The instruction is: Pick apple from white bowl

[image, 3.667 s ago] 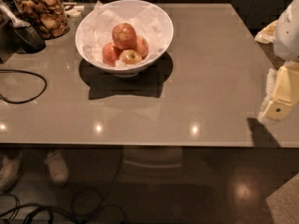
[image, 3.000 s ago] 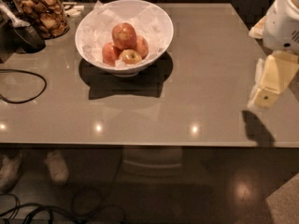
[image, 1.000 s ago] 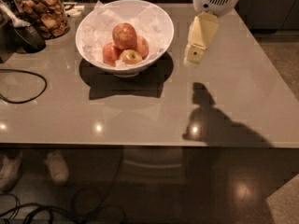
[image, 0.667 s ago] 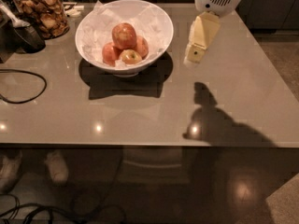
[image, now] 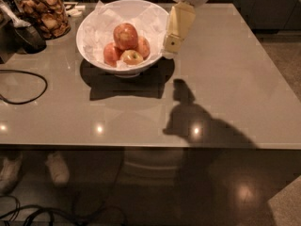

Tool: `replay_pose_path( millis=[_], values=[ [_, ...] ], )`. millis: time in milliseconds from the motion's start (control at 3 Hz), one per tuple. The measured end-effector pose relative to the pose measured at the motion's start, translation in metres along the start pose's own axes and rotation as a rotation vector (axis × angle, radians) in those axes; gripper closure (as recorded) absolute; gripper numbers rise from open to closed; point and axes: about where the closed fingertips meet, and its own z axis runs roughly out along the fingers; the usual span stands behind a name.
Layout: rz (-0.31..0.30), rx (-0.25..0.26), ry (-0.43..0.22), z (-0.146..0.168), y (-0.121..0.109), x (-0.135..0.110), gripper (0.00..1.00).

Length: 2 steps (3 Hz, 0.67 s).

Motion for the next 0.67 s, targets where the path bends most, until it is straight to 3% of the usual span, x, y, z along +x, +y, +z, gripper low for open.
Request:
replay_pose_path(
  millis=[333,667],
  values=[
    [-0.067,-0.032,-0.007,0.011,-0.006,-0.032,0.0],
    [-0.081,-0.024,-0.023,0.011,-0.01,-0.044,0.0]
  ],
)
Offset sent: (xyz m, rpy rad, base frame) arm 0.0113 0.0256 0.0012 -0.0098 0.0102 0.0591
